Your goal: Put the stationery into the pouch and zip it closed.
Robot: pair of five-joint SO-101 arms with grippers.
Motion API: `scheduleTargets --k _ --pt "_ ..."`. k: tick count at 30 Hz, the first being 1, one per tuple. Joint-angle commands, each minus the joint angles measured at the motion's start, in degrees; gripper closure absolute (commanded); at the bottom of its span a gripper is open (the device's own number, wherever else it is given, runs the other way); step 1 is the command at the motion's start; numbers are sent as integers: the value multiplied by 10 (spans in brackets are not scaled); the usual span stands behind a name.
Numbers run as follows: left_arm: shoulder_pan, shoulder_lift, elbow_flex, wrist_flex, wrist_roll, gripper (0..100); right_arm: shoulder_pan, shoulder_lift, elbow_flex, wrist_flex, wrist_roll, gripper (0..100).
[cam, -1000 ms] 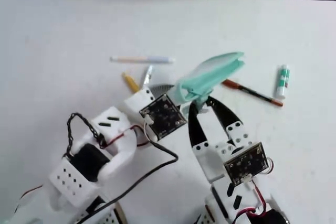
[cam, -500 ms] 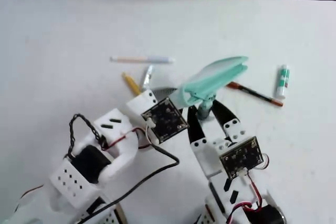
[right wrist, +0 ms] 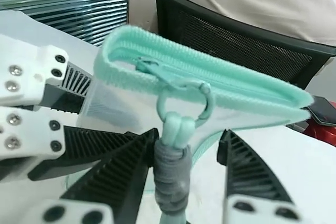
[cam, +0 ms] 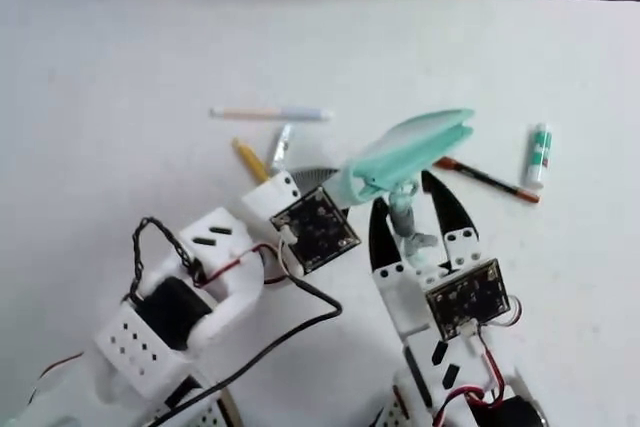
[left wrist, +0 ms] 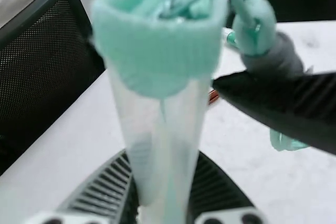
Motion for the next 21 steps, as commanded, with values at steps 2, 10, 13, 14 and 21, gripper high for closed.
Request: scheduleTargets --k 2,10,13,14,21 --pt "7 -11 -4 -8 -7 976 2 2 -45 30 -3 808" --pt "8 -13 -4 -8 -7 976 1 3 -47 32 -2 808" --pt "7 -13 -4 -8 -7 976 1 3 -47 33 -3 813" --pt "7 -13 -4 -8 -7 976 1 3 -47 33 -2 830" --pt "7 -13 -4 -8 -8 976 1 2 -47 33 -5 979"
